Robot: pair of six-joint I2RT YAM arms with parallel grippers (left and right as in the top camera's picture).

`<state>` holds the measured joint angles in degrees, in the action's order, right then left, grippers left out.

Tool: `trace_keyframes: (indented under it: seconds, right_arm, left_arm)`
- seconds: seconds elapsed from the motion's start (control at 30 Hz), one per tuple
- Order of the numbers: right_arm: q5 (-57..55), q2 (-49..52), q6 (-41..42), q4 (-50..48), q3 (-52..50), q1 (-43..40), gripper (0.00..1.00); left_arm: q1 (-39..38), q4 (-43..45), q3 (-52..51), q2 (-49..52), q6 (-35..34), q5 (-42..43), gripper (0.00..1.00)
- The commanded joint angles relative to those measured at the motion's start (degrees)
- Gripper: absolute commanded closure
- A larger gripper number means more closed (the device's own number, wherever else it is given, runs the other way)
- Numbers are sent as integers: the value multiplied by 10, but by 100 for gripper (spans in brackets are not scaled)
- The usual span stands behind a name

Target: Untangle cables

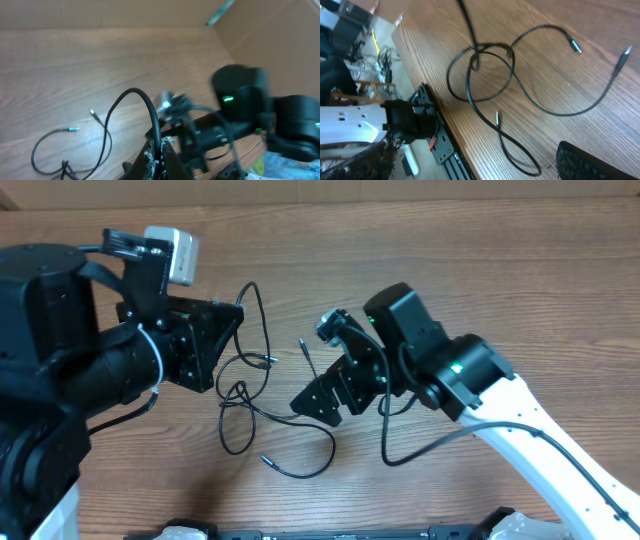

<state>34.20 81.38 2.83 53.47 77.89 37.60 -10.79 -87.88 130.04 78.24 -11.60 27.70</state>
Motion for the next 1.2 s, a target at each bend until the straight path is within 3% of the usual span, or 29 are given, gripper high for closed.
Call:
trace_keyframes:
  seconds: [0.0,0.33,0.57,0.67,0.77,0.83,0.9,0.97,1.1,1.17]
  right_arm:
    - [6,22,-17,-7,-8,3,0]
    - [46,46,-16,-78,-8,3,0]
    - [77,46,22,-198,-8,3,0]
    - [77,46,34,-243,-8,7,6]
    - [76,46,35,-287,-8,17,25]
    - [69,46,46,-306,-8,21,54]
    - [62,46,58,-314,-8,21,65]
    - [47,46,64,-311,-8,21,96]
    - [-61,47,64,-264,-8,21,96]
    - [-177,47,64,-228,-8,18,96]
  left_arm:
    - [-1,11,31,0,-6,19,96]
    - [-1,67,63,0,-42,17,96]
    - [-1,123,63,0,-77,18,96]
    - [-1,142,63,0,-88,19,96]
    - [-1,156,63,0,-95,19,96]
    - [-1,162,63,0,-95,19,96]
    - [-1,165,63,0,-98,19,96]
    - [-1,167,63,0,-99,19,96]
    - [-1,164,63,0,-98,19,96]
    - [-1,159,63,-1,-98,17,96]
